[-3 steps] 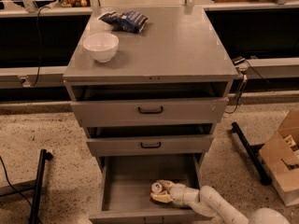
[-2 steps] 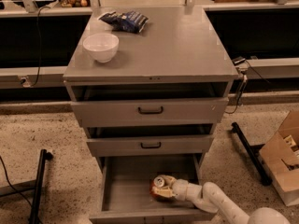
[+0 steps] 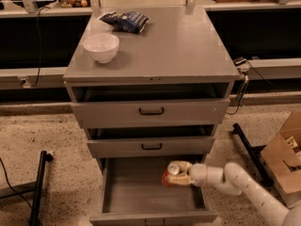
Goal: Pick coke can from bottom drawer and place on counter
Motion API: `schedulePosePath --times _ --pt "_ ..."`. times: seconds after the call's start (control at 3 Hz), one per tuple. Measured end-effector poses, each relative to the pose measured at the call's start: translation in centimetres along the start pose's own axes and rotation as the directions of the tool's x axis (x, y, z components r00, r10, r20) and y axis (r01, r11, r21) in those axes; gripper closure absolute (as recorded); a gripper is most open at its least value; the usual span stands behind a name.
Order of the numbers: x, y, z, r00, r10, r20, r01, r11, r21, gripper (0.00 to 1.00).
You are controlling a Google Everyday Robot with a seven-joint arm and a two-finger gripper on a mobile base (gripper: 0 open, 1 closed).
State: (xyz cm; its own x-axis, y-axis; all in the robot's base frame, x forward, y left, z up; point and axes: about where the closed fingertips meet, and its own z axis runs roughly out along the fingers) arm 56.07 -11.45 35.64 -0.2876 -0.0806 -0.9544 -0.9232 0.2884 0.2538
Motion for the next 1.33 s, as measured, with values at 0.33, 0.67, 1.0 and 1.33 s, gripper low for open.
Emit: schedulePosePath --times 0.33,0.67,1.0,1.33 --pt "-4.7 -0.8 -1.1 0.997 -0.069 -0.019 0.069 0.9976 -0.001 1.0" --pt "-4.7 -0.8 -1.1 0.997 -0.069 -0.019 0.069 0.9976 -0.001 1.0" --pt "-6.9 -0.2 -1.6 0.984 -0.152 -0.088 0.154 0.988 0.014 1.0" --pt "-11.8 2.2 -3.0 0.952 -0.271 -0.143 0.274 0.9619 -0.003 1.0"
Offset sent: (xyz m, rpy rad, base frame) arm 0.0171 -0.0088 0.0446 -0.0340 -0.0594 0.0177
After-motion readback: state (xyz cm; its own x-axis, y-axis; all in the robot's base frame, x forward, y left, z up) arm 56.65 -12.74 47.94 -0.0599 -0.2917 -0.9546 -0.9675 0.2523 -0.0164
